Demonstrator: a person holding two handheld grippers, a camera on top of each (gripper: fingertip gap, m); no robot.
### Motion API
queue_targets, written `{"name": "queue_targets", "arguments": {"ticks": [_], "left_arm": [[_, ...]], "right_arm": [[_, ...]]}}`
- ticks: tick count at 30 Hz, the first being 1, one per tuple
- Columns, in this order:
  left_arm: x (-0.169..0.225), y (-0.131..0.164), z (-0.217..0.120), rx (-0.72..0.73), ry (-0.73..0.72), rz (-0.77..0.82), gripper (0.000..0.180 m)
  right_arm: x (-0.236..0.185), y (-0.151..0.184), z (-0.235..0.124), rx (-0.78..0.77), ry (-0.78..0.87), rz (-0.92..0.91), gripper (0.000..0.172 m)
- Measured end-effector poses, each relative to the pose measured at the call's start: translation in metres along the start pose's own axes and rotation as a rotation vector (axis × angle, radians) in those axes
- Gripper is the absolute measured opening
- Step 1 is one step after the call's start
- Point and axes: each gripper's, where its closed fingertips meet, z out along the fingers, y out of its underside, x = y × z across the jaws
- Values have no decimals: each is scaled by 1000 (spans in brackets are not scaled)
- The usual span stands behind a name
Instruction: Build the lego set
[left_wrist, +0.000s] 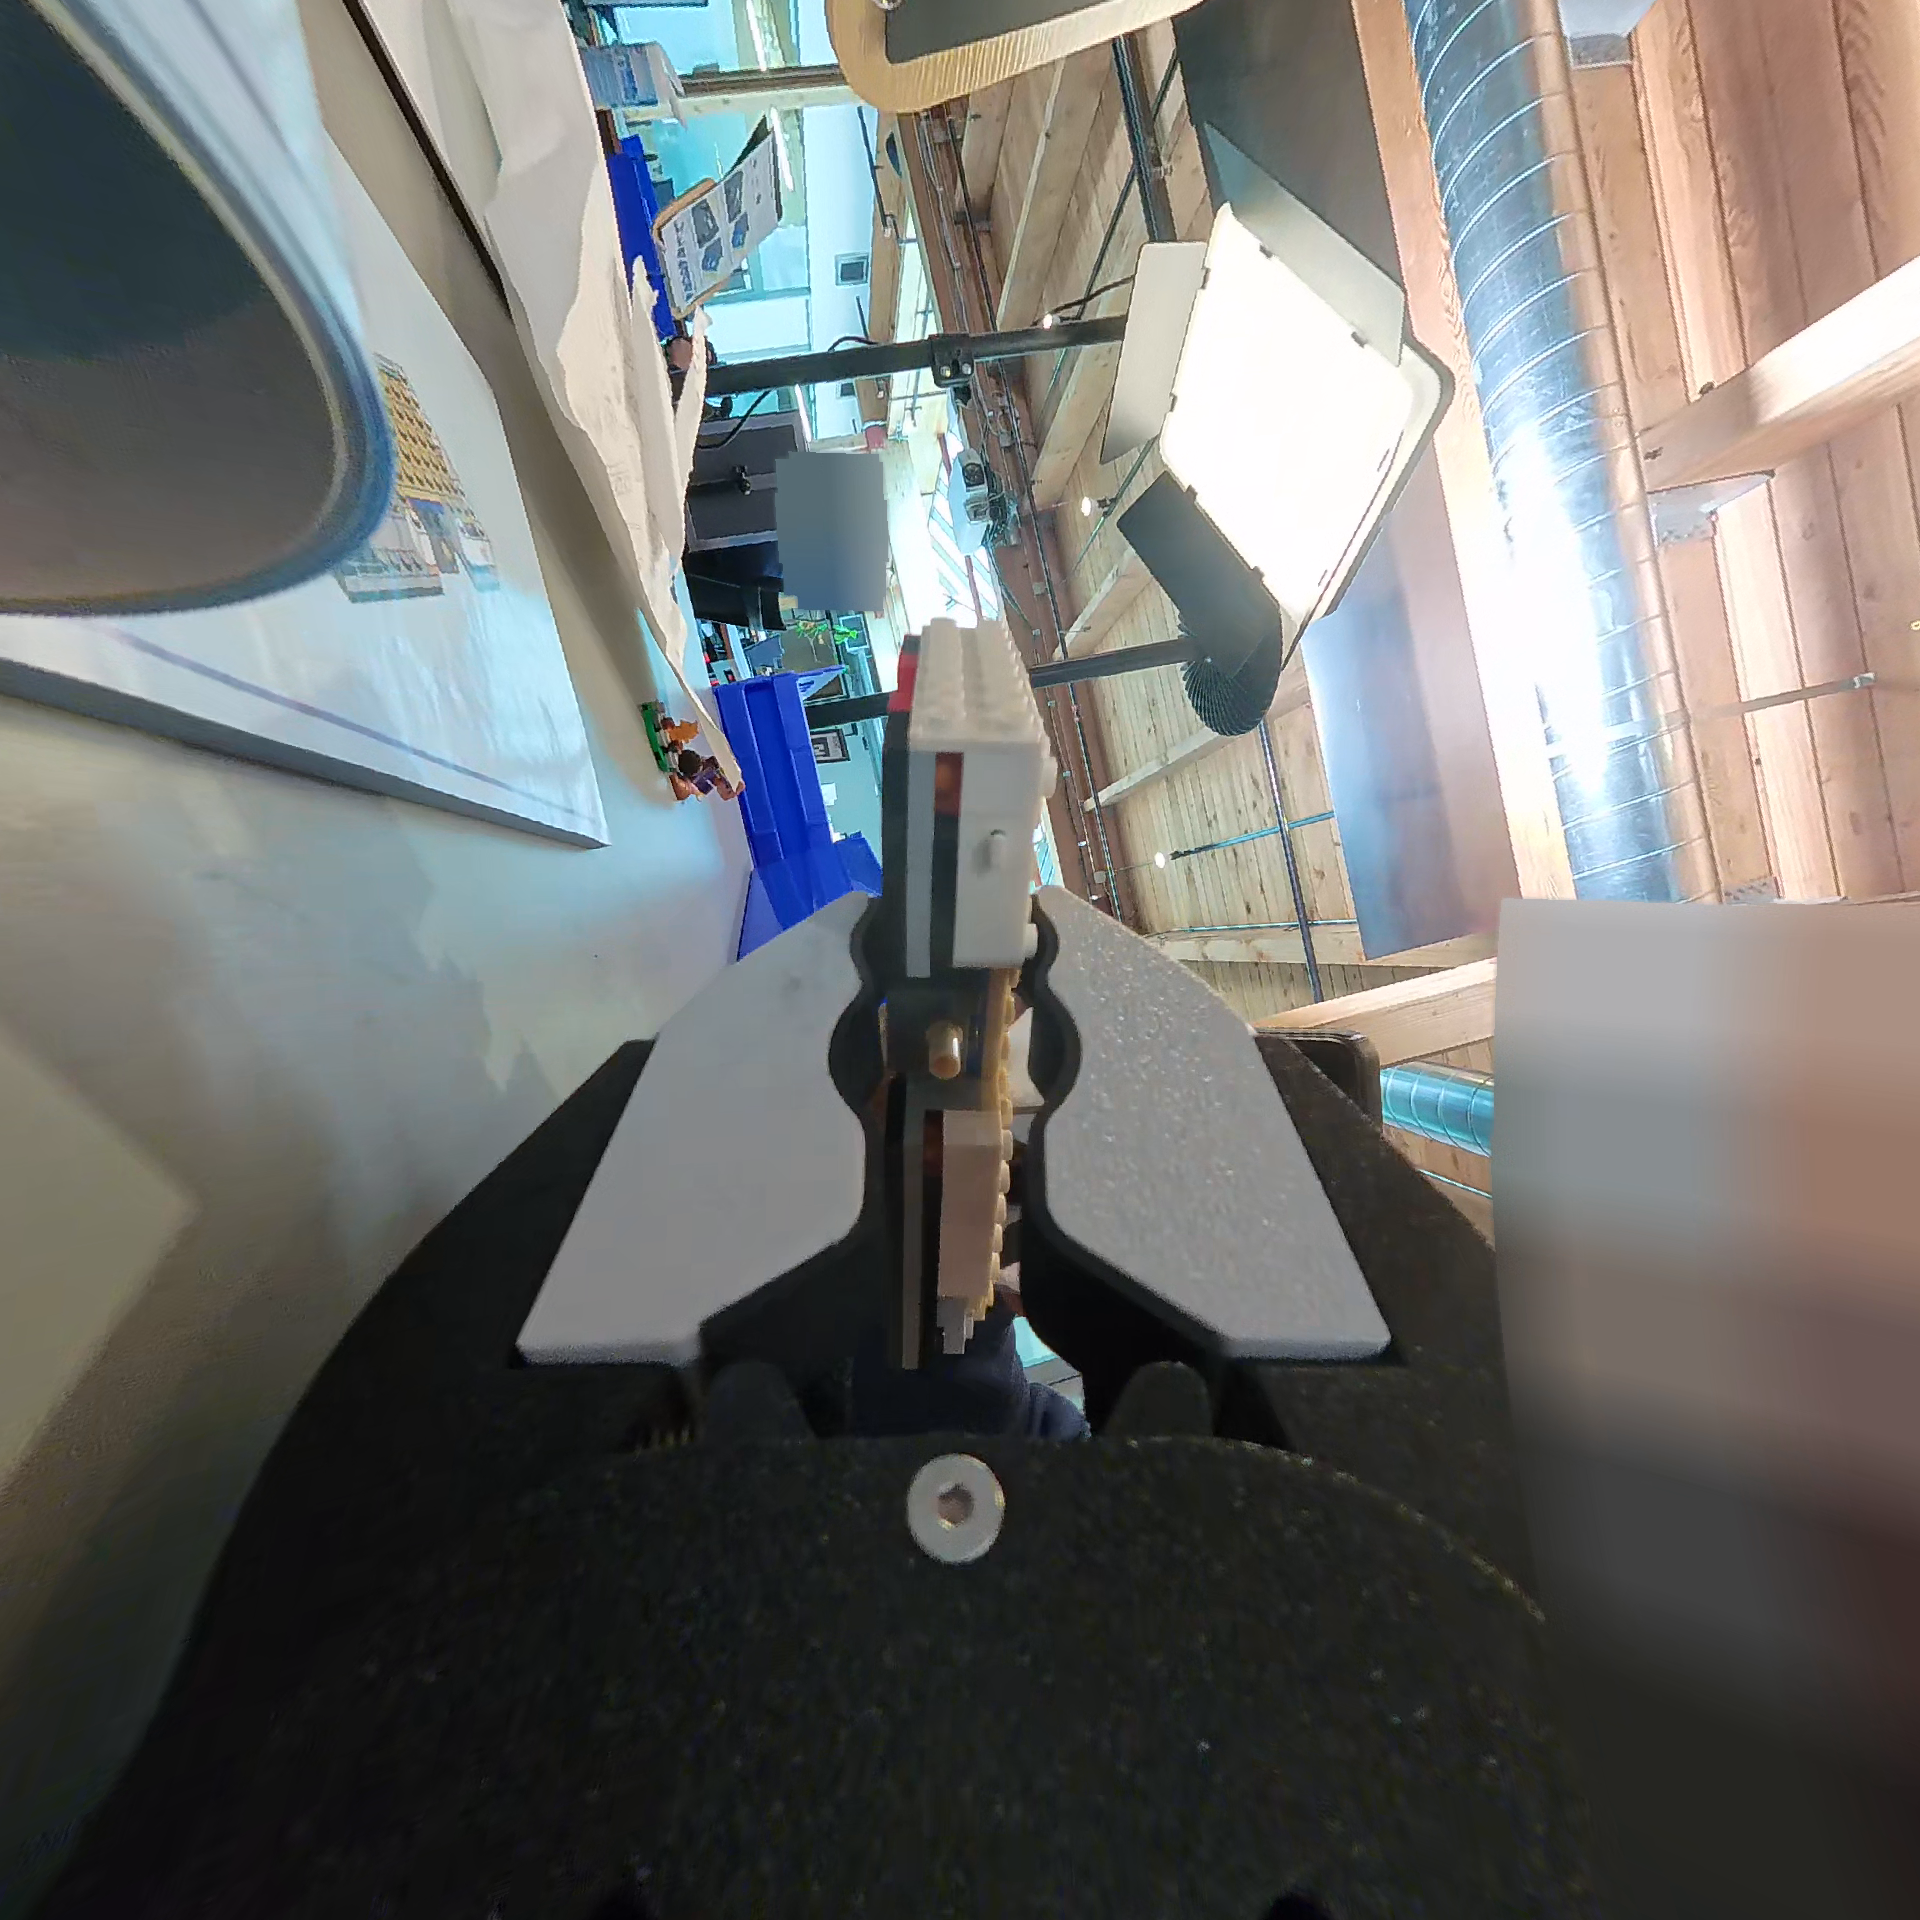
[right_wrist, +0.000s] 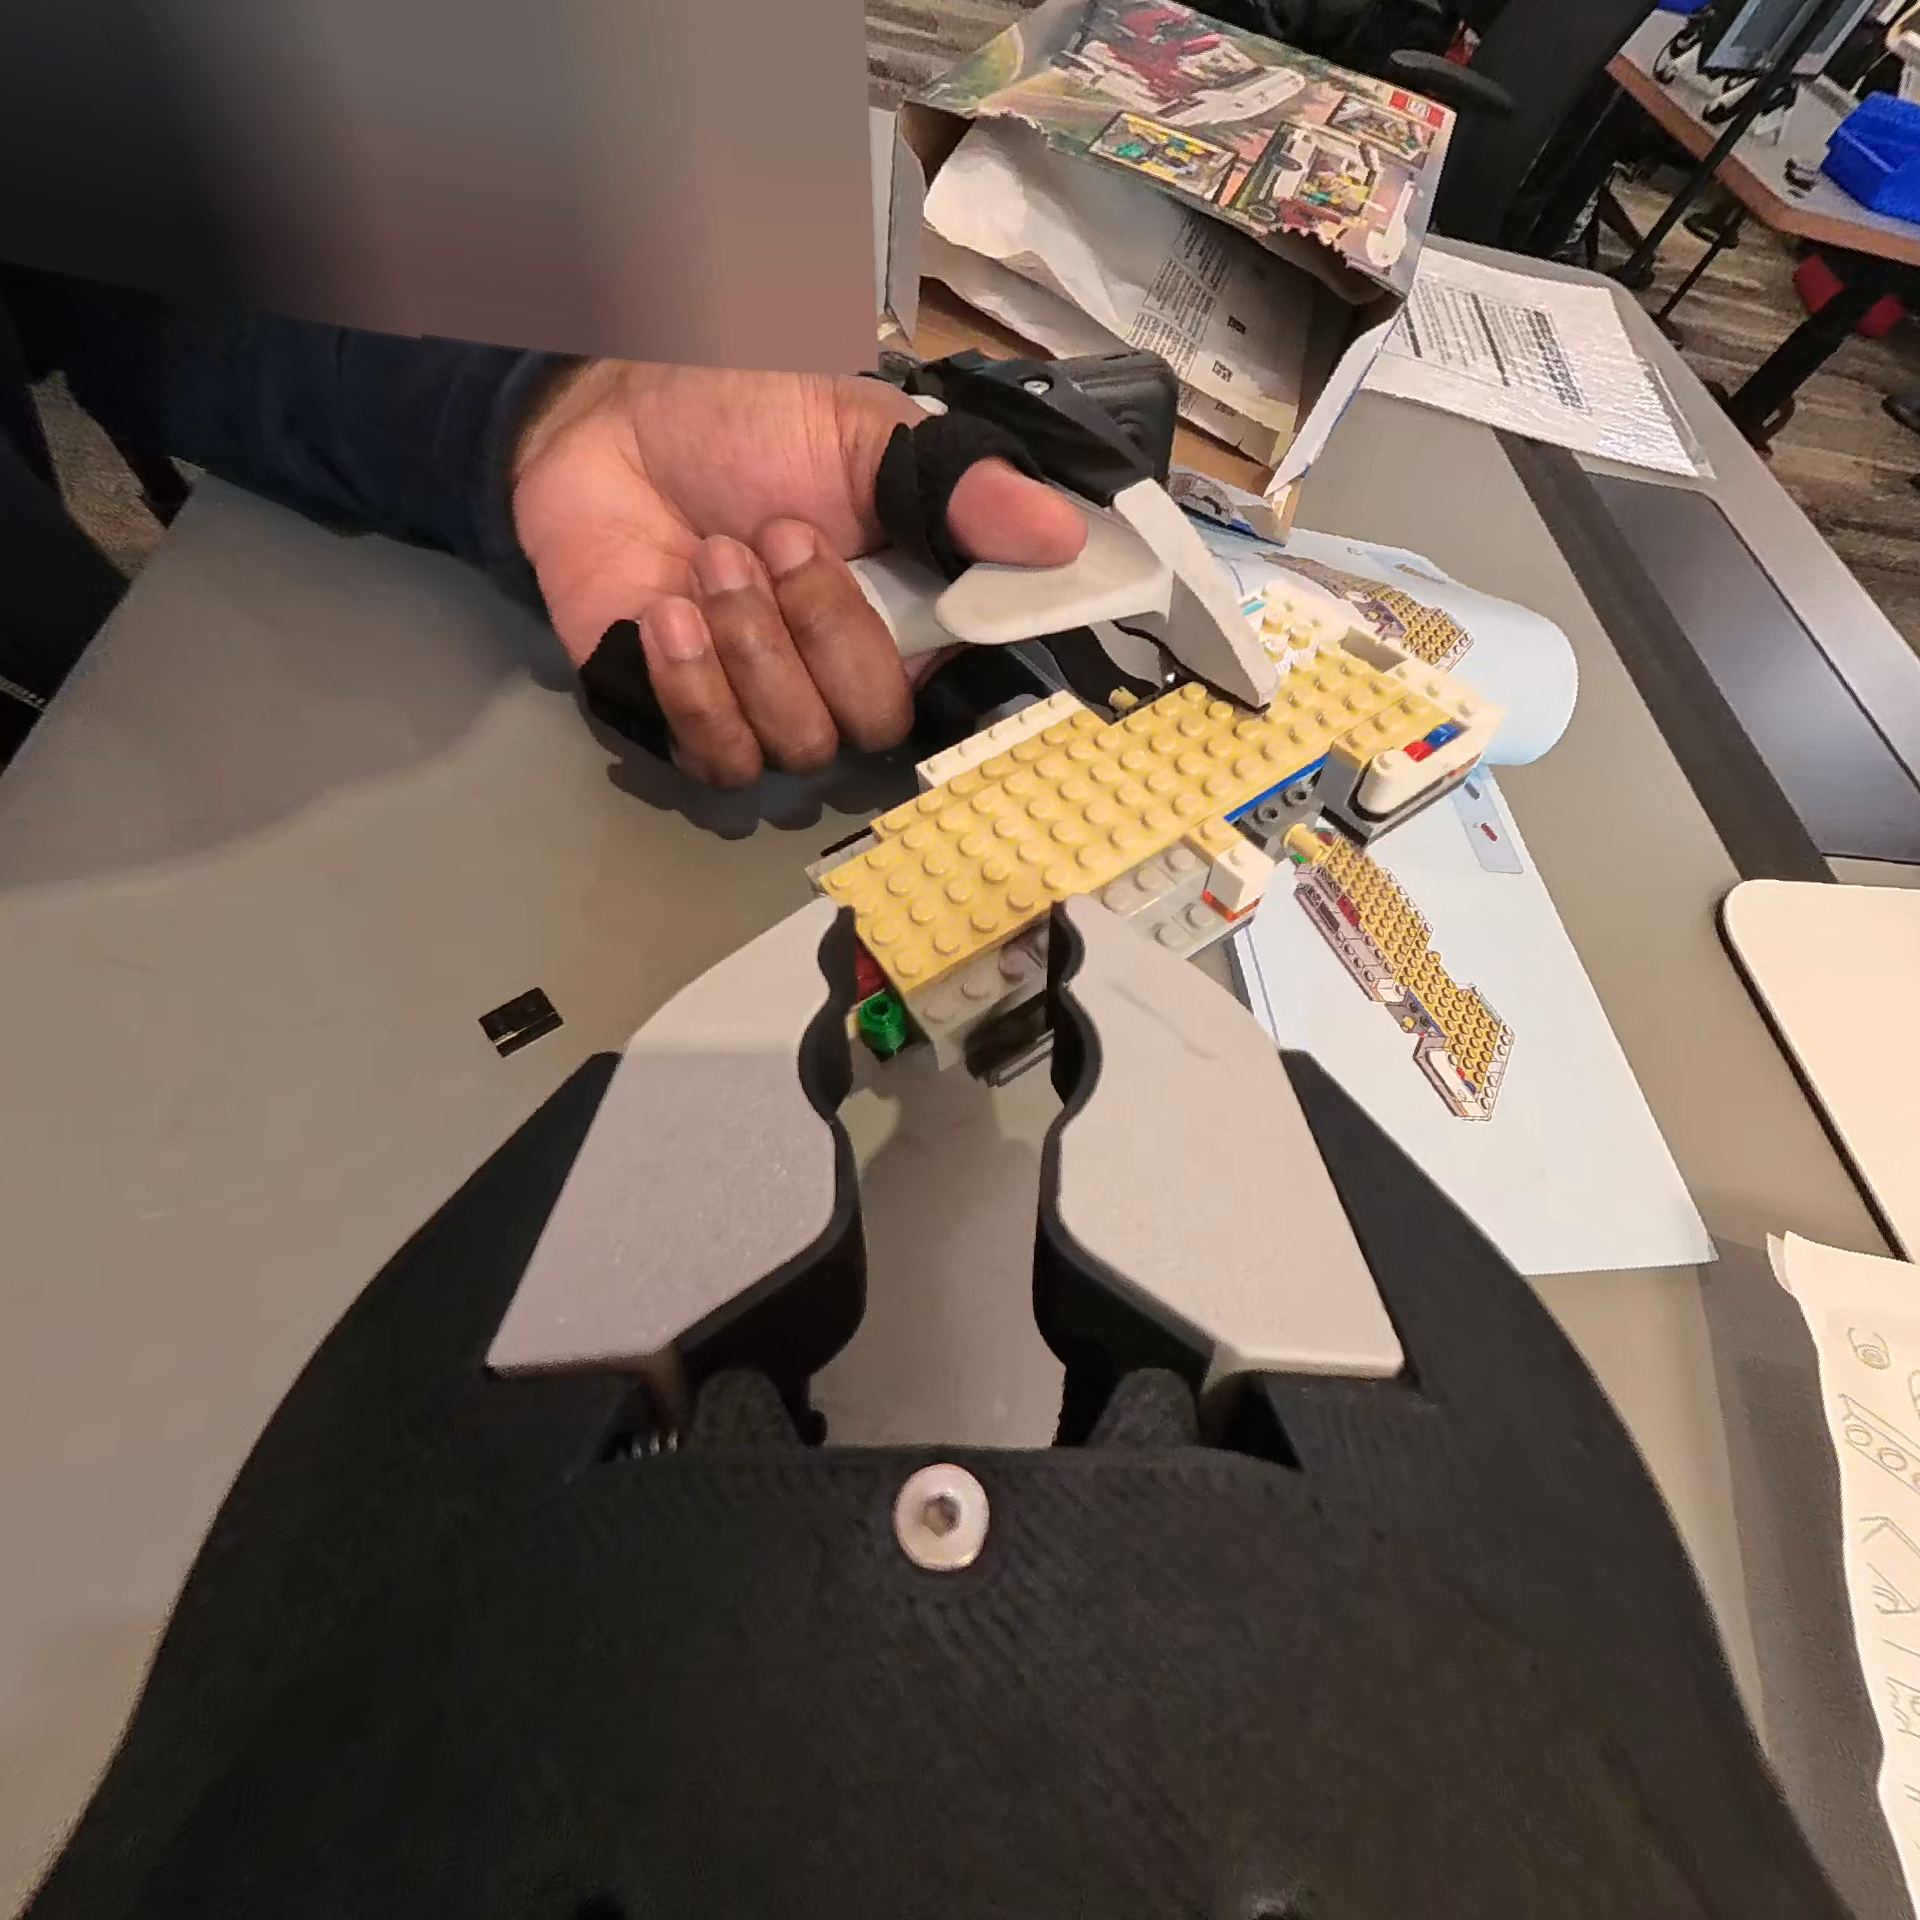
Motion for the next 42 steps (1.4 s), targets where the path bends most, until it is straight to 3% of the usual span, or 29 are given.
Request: {"name": "queue_targets", "arguments": {"ticks": [17,22,31,36,42], "left_arm": [[2,-8,-5,39,-10,4,23],[3,-17,-9,85,-27,11,23],[7,-31,-18,173,-28,-5,23],[11,-31,-18,182,-26,3,23],[16,-29,-18,178,-24,20,23]], "right_arm": [[3,-1,-2,26,61,-70,42],[2,3,-3,41,197,-305,49],[16,6,16,-65,610,-845,61],[21,-5,27,-64,770,-1009,63],[26,-12,31,-72,856,-1069,56]]}}
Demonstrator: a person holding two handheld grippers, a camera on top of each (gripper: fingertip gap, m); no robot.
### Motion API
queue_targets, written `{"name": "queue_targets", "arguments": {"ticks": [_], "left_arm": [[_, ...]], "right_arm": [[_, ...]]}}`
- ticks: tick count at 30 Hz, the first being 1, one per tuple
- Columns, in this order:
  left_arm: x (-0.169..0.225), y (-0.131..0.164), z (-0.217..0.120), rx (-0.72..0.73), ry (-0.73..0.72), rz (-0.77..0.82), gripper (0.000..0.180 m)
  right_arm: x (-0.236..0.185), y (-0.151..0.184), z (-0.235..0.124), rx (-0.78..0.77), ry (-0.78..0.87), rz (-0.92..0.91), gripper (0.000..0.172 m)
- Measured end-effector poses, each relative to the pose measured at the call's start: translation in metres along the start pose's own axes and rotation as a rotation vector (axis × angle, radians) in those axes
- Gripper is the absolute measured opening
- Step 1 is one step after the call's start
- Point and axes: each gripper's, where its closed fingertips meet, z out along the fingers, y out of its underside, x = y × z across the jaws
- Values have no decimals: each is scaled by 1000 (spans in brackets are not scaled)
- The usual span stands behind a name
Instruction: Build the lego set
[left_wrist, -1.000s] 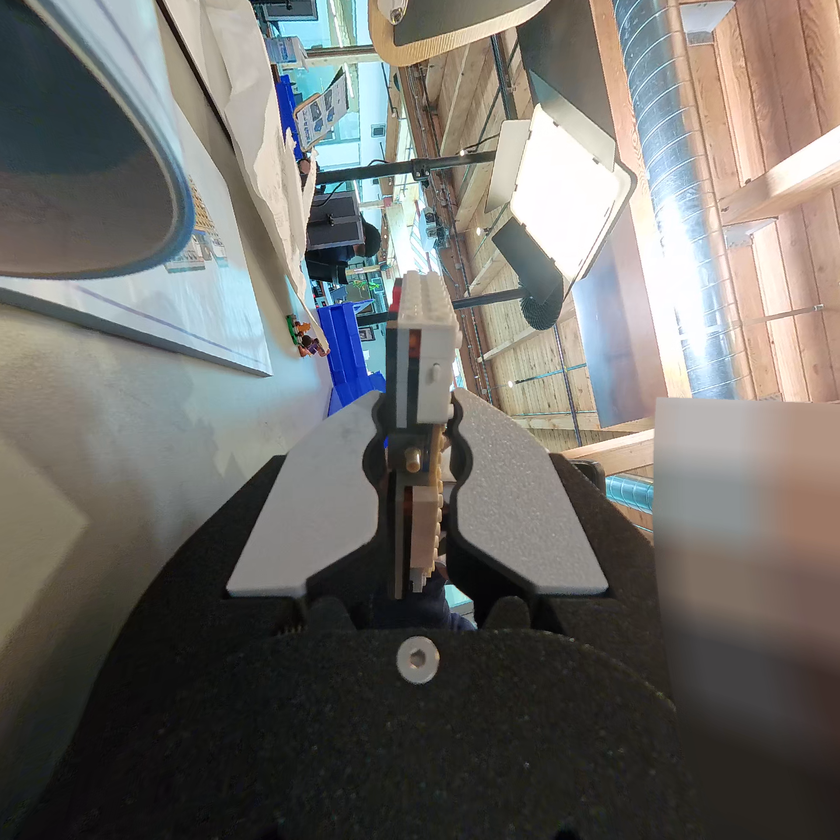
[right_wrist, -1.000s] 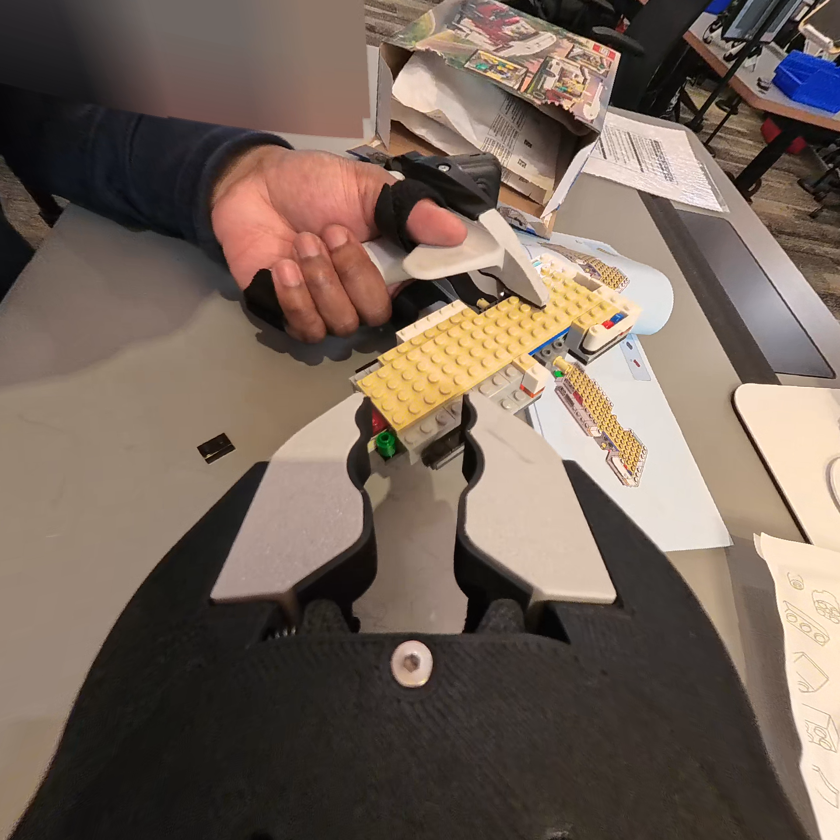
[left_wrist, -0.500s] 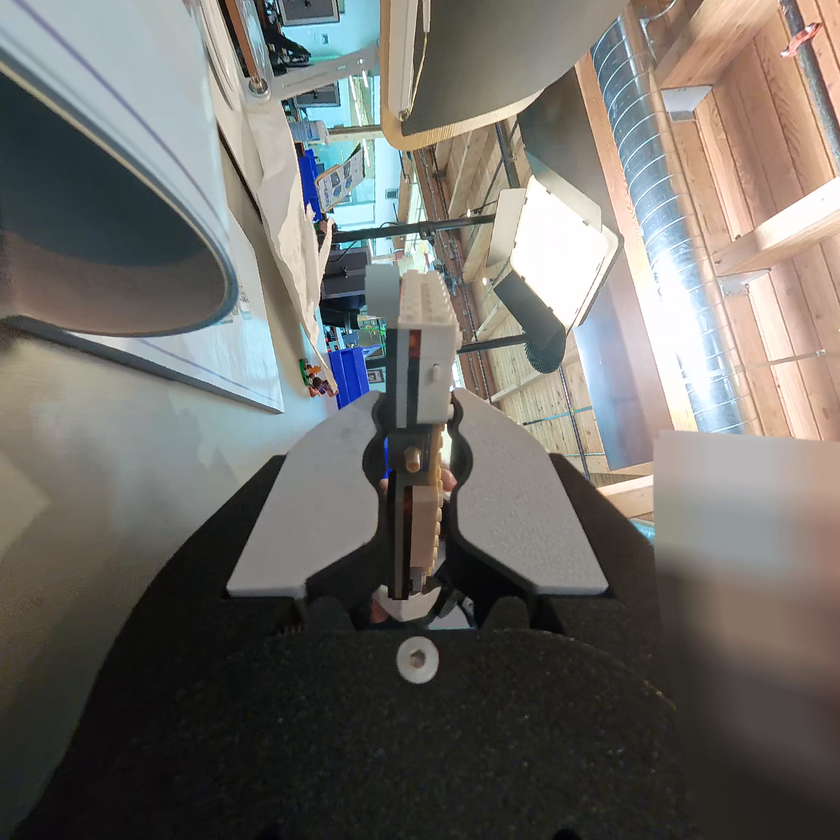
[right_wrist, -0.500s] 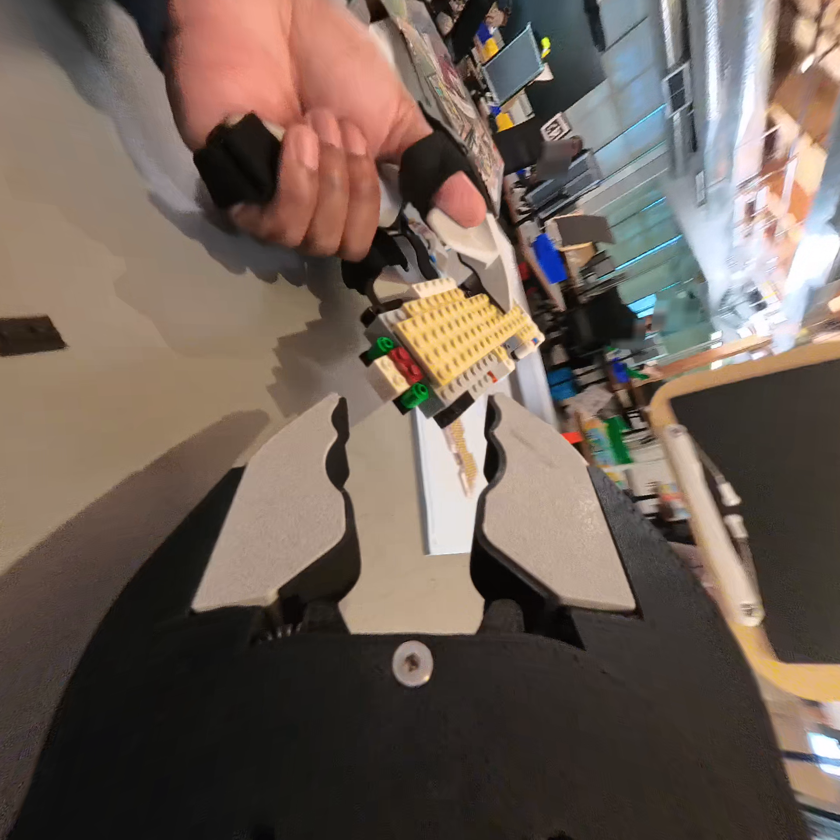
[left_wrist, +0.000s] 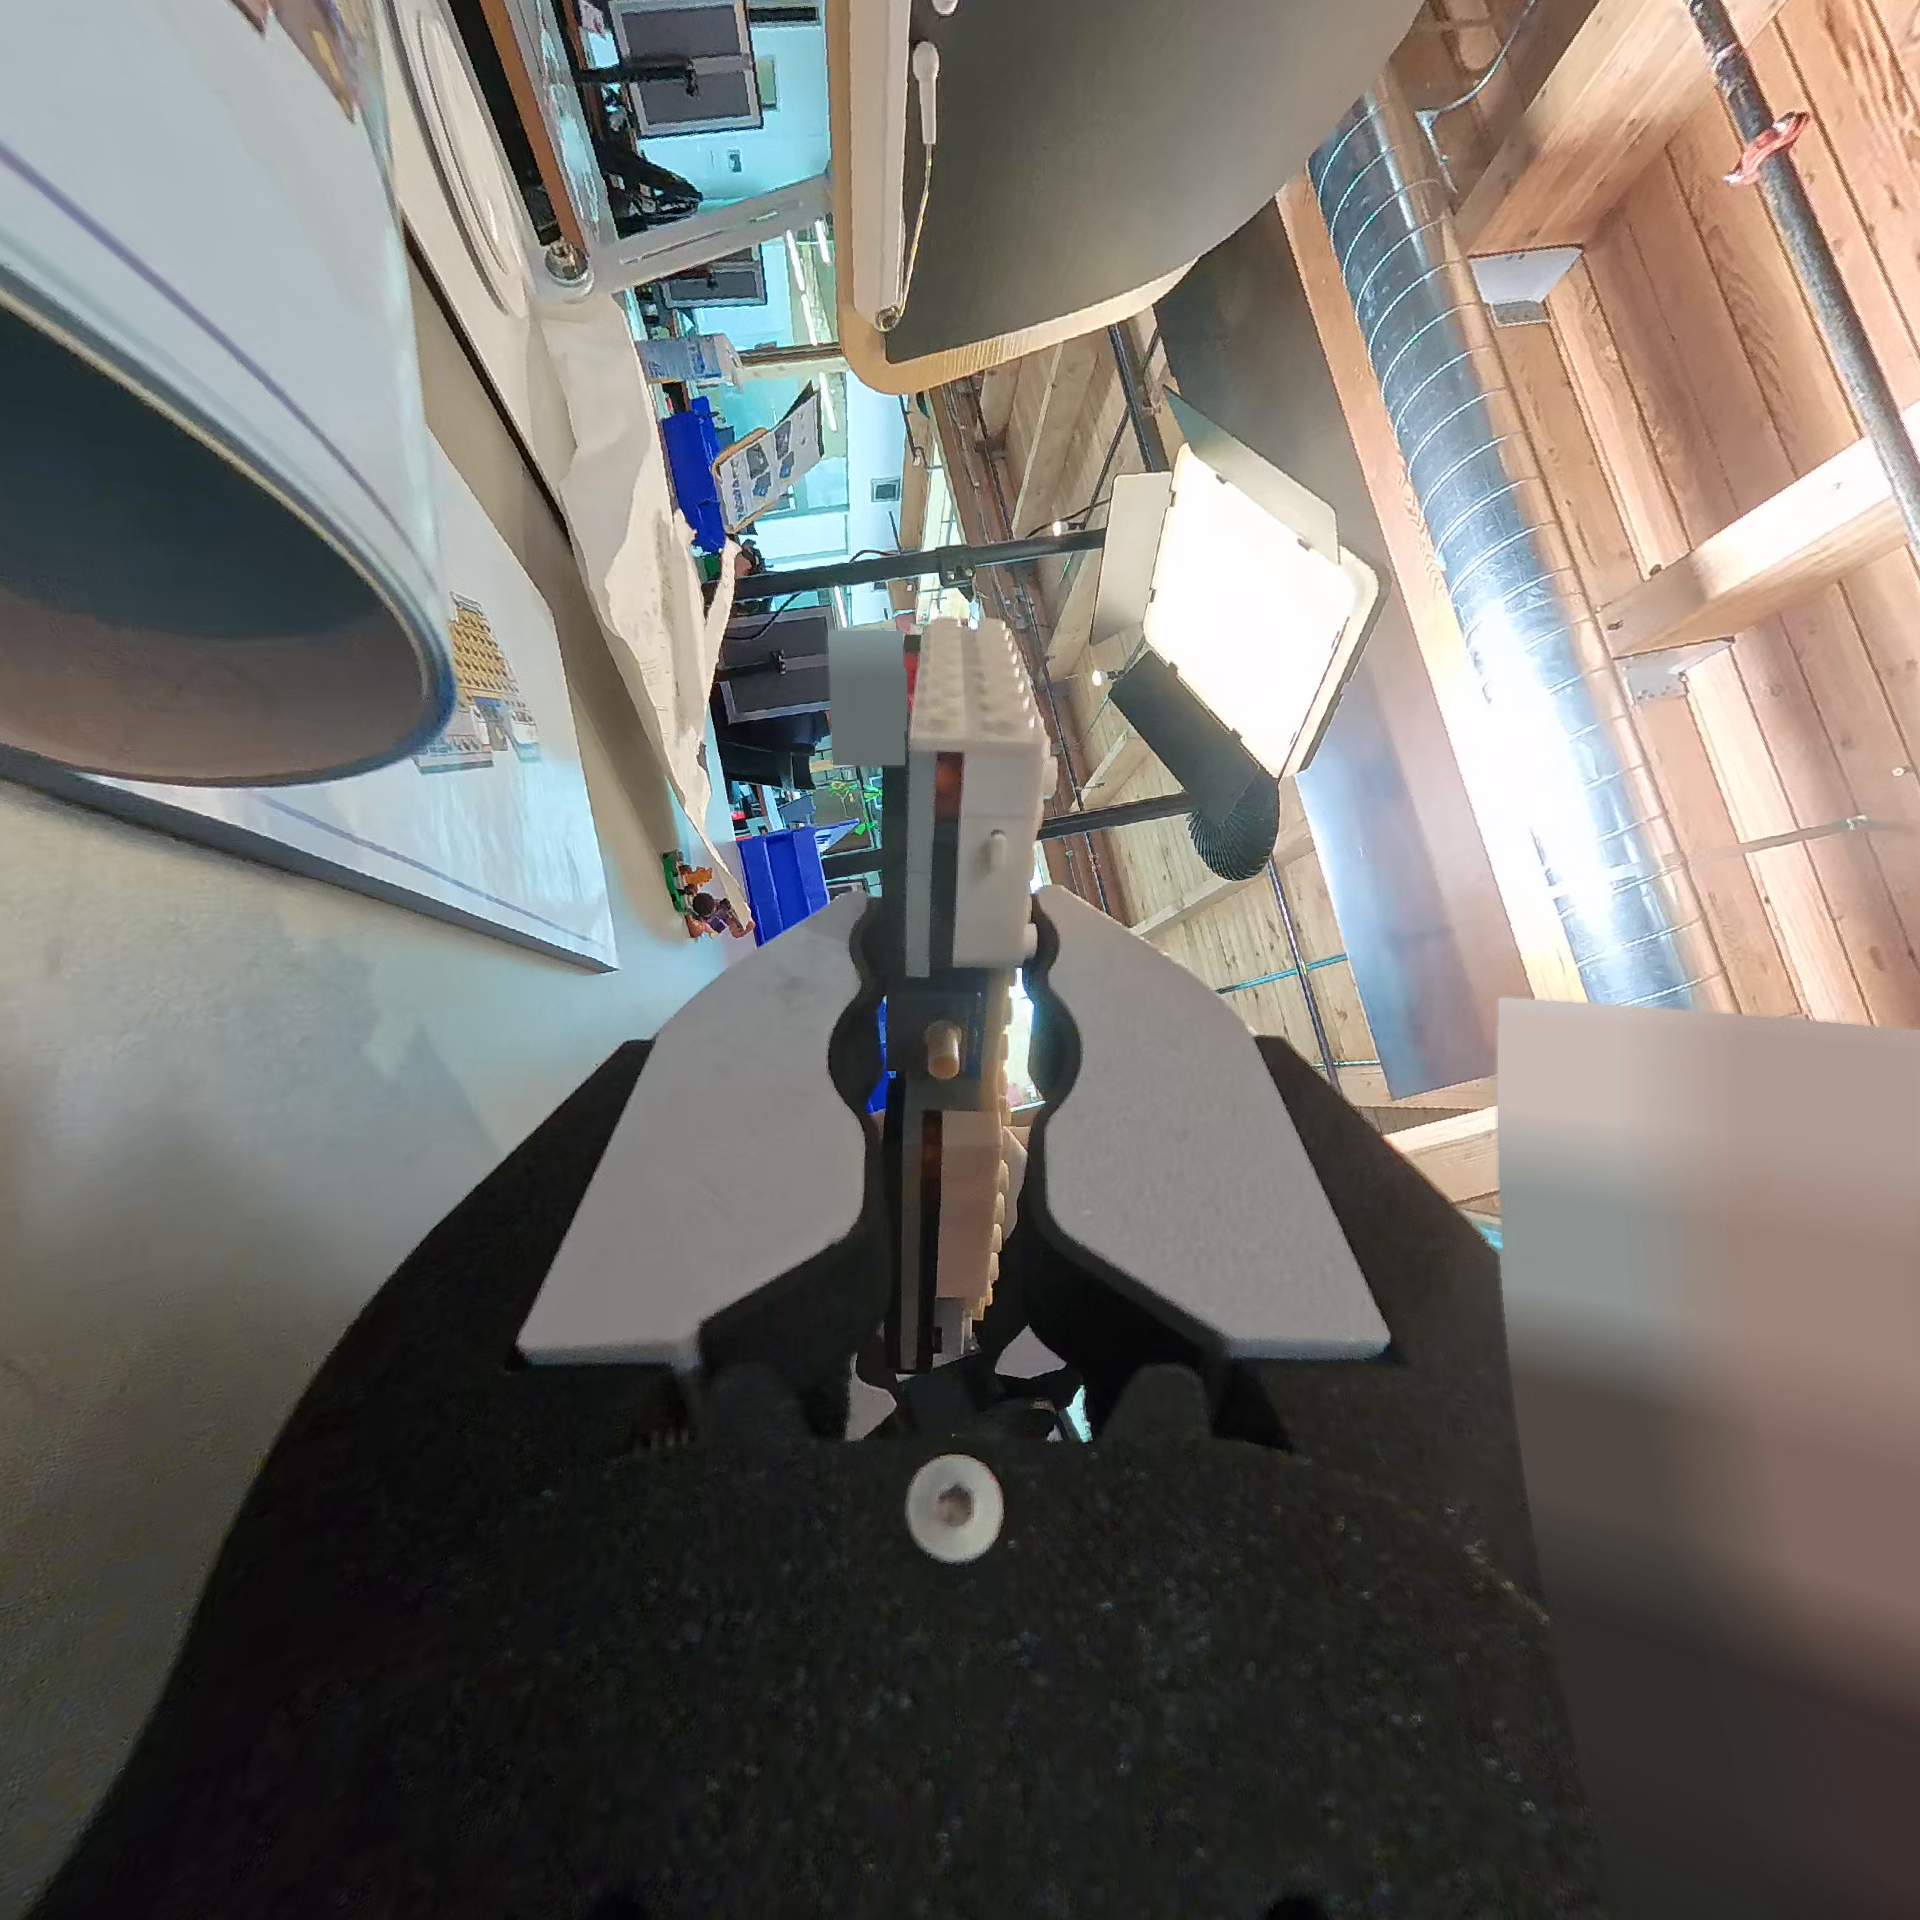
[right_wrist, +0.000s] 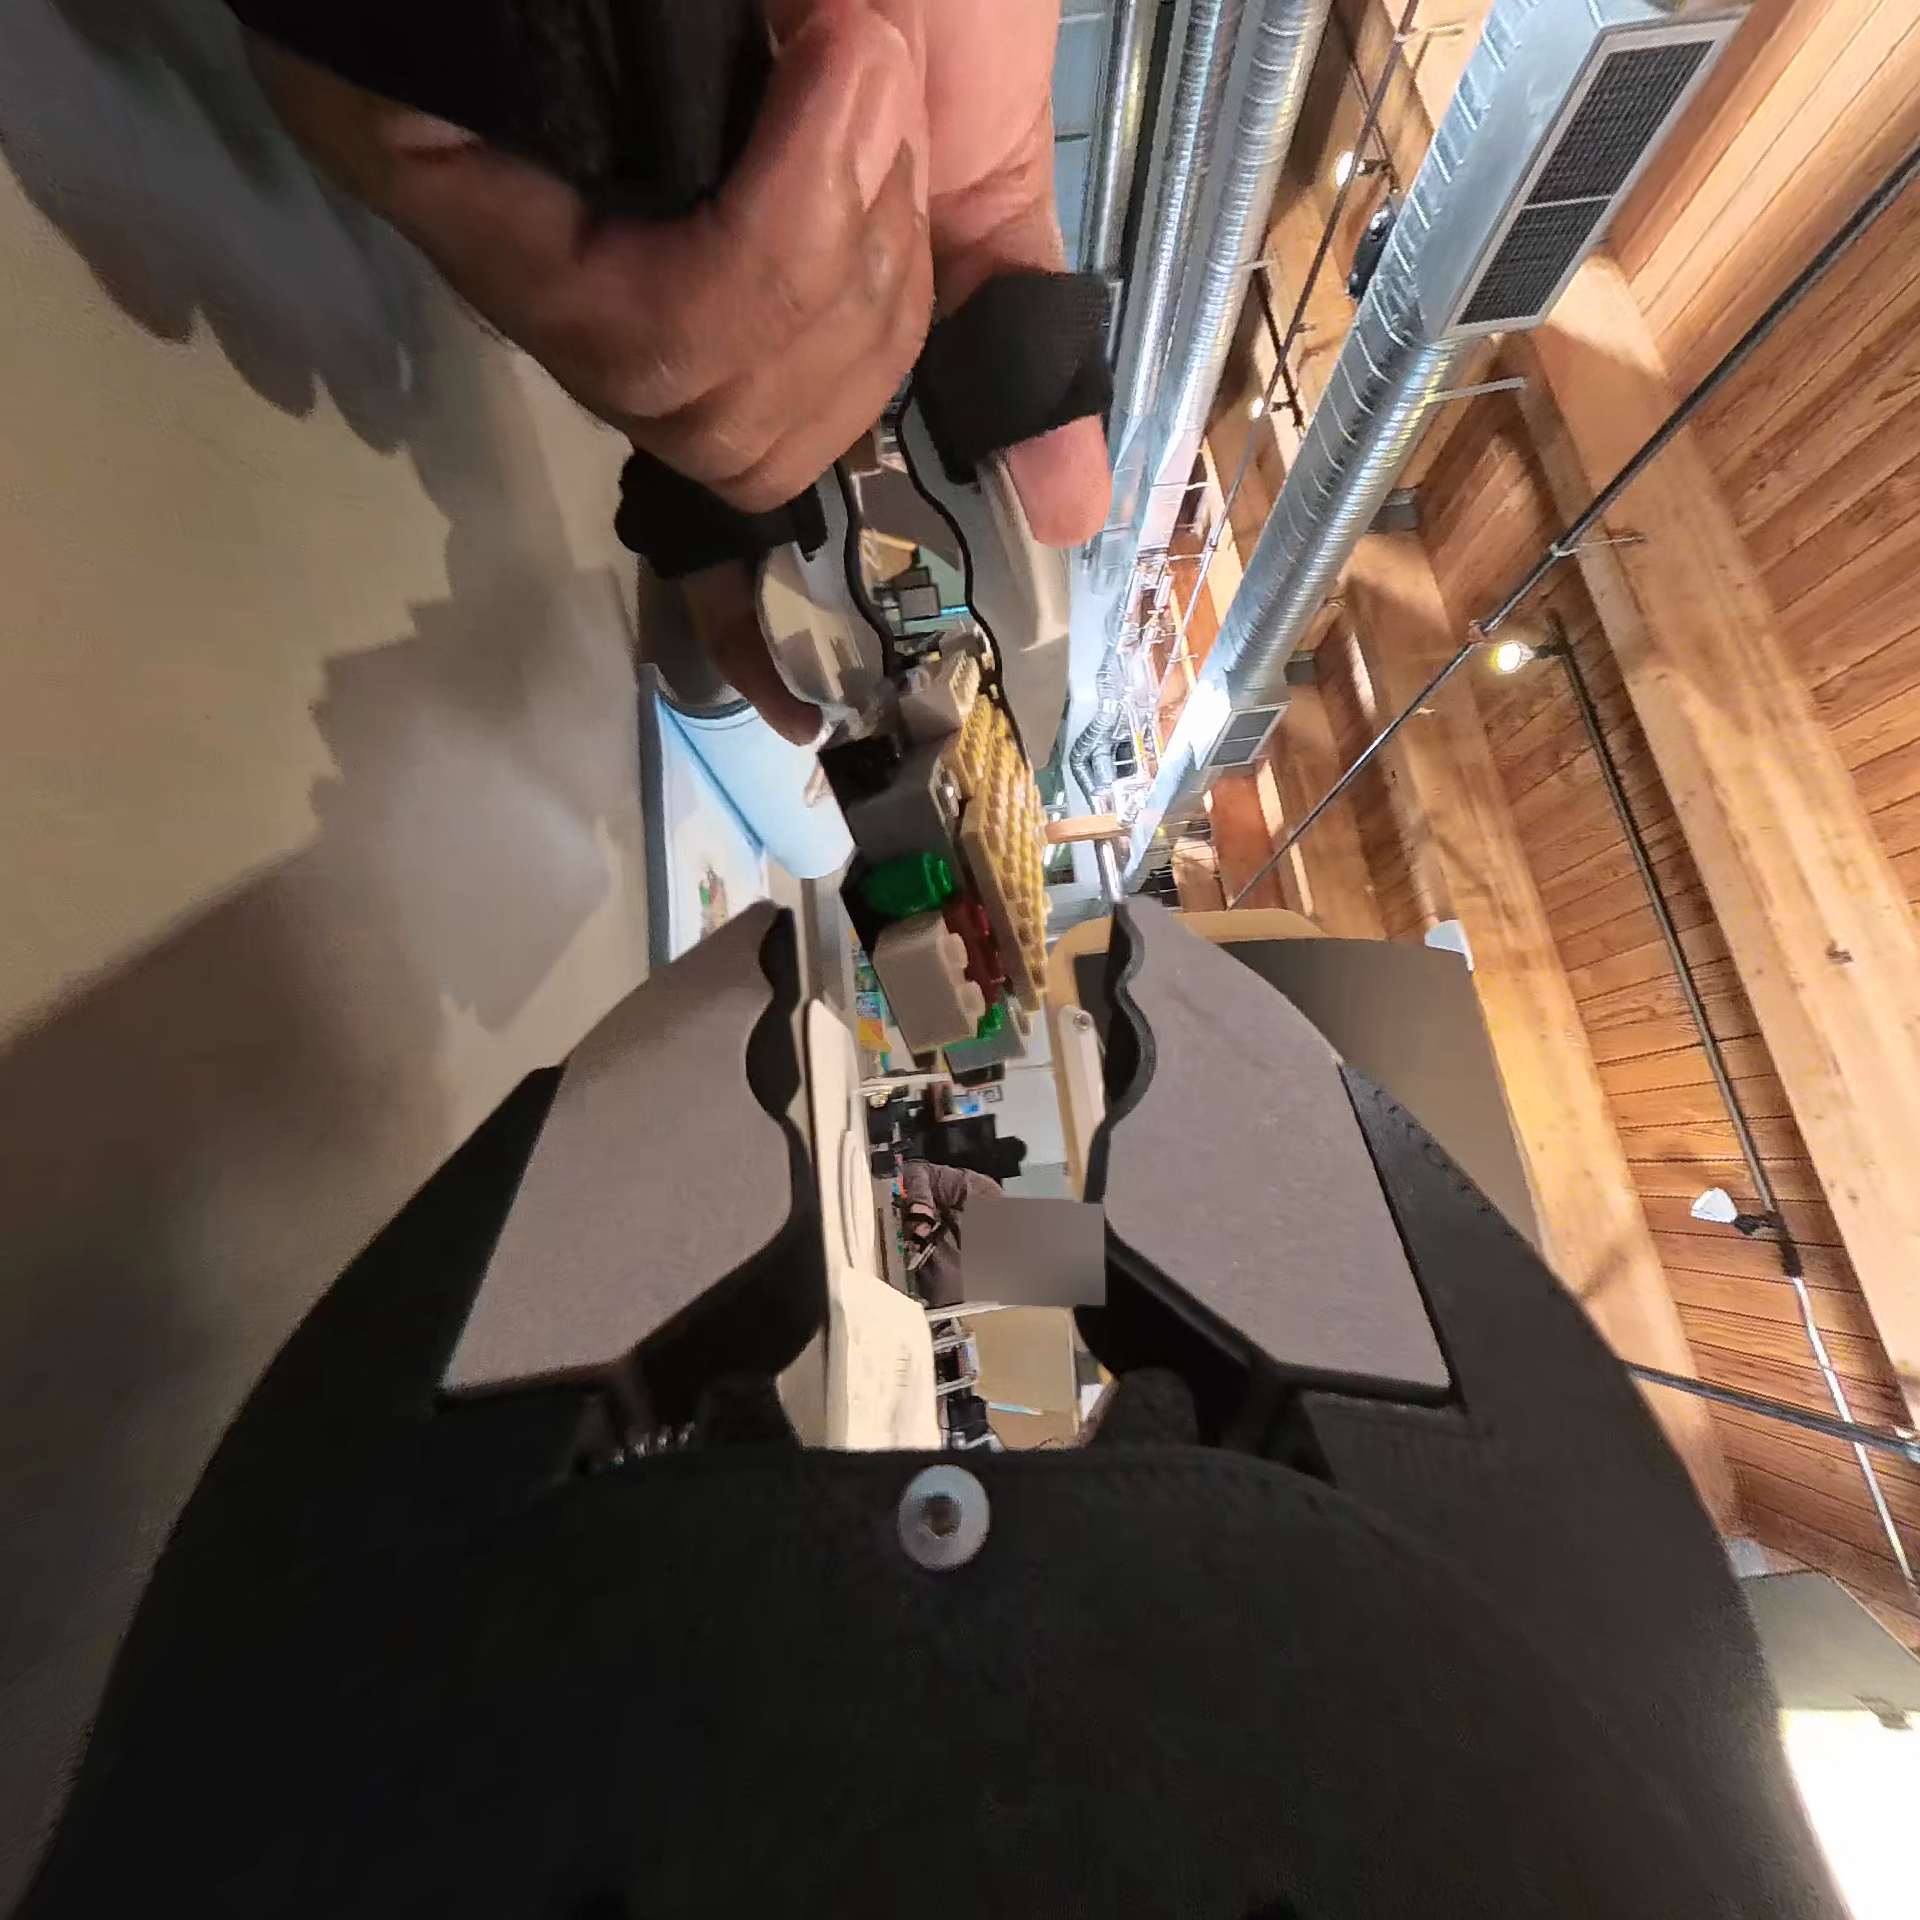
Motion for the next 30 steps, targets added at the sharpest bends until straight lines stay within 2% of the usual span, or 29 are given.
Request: {"name": "queue_targets", "arguments": {"ticks": [8,19,25,30], "left_arm": [[2,4,1,-8,-1,6,23],[3,10,2,-24,-3,22,23],[1,12,3,-35,-10,23,23],[0,11,4,-40,-16,39,24]], "right_arm": [[-1,-6,2,6,44,-110,53],[3,-5,7,-15,85,-158,43],[2,-1,9,-29,81,-169,28],[2,6,11,-62,67,-175,28]]}}
